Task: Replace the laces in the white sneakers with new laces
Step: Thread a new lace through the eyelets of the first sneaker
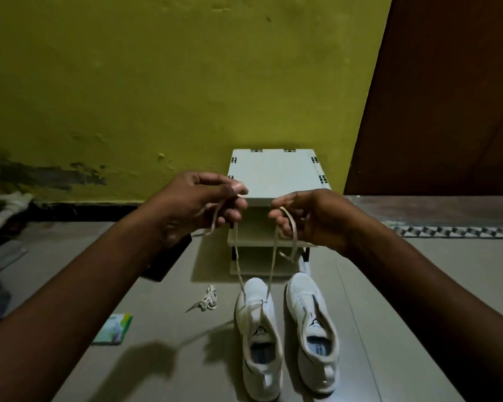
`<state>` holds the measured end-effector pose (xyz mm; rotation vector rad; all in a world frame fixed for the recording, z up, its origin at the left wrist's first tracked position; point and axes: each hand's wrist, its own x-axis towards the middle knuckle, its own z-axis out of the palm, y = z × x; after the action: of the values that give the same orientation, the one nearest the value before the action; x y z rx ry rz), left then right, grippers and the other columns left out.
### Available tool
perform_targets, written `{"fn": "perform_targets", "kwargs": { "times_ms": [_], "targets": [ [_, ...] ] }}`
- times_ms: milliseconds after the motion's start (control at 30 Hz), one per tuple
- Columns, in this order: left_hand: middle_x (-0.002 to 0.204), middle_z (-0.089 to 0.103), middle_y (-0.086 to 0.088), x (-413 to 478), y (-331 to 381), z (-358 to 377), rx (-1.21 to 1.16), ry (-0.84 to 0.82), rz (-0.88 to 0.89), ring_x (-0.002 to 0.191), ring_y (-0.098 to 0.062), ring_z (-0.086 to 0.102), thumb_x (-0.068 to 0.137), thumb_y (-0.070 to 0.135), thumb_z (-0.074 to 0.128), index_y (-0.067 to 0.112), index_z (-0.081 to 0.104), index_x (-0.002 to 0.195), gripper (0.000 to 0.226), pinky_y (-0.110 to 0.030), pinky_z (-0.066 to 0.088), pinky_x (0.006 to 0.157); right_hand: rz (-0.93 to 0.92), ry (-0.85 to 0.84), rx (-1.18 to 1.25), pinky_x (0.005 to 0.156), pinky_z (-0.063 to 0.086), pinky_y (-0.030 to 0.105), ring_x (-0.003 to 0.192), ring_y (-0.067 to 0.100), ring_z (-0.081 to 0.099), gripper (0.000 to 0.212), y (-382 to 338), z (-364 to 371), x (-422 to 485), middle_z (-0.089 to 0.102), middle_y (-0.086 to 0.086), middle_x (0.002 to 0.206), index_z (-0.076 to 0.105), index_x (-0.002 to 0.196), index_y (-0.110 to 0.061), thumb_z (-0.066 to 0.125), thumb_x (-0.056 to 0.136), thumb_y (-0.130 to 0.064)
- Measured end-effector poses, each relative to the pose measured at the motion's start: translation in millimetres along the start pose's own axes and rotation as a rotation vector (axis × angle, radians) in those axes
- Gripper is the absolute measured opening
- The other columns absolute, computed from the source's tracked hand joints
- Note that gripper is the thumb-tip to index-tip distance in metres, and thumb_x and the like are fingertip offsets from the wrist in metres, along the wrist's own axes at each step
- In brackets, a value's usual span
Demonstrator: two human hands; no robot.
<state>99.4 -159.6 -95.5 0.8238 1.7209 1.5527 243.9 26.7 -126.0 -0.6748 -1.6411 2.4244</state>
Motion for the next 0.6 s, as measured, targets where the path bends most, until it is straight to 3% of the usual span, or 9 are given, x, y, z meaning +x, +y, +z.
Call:
{"fn": "perform_targets", "kwargs": {
  "times_ms": [133,233,300,367,433,533,600],
  "targets": [
    [0.109,0.073,-0.024,-3,11,3,-0.118,-0.086,0.049,0.095,-0.030,0.075,0.107,0.010,0.042,-0.007,0.063,0.120,0.030,-0.030,0.061,0.076,-0.059,-0.029,0.166,0.072,0.062,0.032,0.086,0.026,0.074,0.041,-13,9,-9,0.073,0.023,0.102,0.060,0.121,0.006,0.028,0.094,0.011],
    [0.108,0.075,-0.021,-5,10,4,0.034,-0.052,0.108,0.101,-0.030,0.075,0.103,-0.002,0.048,-0.004,0.065,0.120,0.024,-0.038,0.061,0.087,-0.204,0.014,0.024,0.078,0.063,0.036,0.091,0.031,0.075,0.032,-18,14,-18,0.073,0.024,0.105,0.061,0.119,0.007,0.043,0.095,0.014],
    [0.099,0.077,-0.019,-4,9,4,0.120,0.030,0.147,0.092,-0.030,0.076,0.096,0.000,0.062,-0.002,0.069,0.113,0.019,-0.036,0.063,0.080,-0.301,0.062,-0.093,0.081,0.062,0.037,0.092,0.033,0.075,0.024,-18,17,-23,0.073,0.026,0.102,0.066,0.112,0.008,0.060,0.089,0.007],
    [0.090,0.077,-0.017,-3,10,4,0.136,0.135,0.175,0.077,-0.027,0.076,0.095,0.006,0.067,-0.001,0.073,0.105,0.013,-0.027,0.061,0.063,-0.375,0.149,-0.265,0.068,0.060,0.033,0.079,0.031,0.071,0.018,-19,20,-25,0.074,0.022,0.091,0.072,0.103,0.005,0.068,0.088,-0.005],
    [0.077,0.075,-0.009,0,11,1,0.172,0.191,0.199,0.060,-0.018,0.066,0.097,0.017,0.066,0.004,0.076,0.099,0.016,-0.022,0.049,0.049,-0.438,0.244,-0.396,0.057,0.046,0.033,0.068,0.026,0.055,0.017,-21,22,-23,0.070,0.012,0.080,0.077,0.094,-0.002,0.067,0.093,-0.015],
    [0.058,0.061,0.007,2,13,-1,0.274,0.204,0.229,0.054,-0.012,0.045,0.098,0.029,0.065,0.011,0.080,0.092,0.024,-0.023,0.036,0.047,-0.511,0.321,-0.491,0.064,0.037,0.036,0.072,0.020,0.047,0.028,-27,27,-19,0.069,0.011,0.080,0.080,0.084,-0.009,0.064,0.097,-0.029],
    [0.063,0.067,0.008,4,15,0,0.284,0.221,0.265,0.060,-0.014,0.047,0.097,0.029,0.065,0.013,0.080,0.091,0.023,-0.024,0.039,0.048,-0.542,0.339,-0.506,0.061,0.036,0.036,0.075,0.023,0.049,0.034,-36,31,-17,0.067,0.020,0.083,0.077,0.085,-0.005,0.058,0.101,-0.027]
  ]
}}
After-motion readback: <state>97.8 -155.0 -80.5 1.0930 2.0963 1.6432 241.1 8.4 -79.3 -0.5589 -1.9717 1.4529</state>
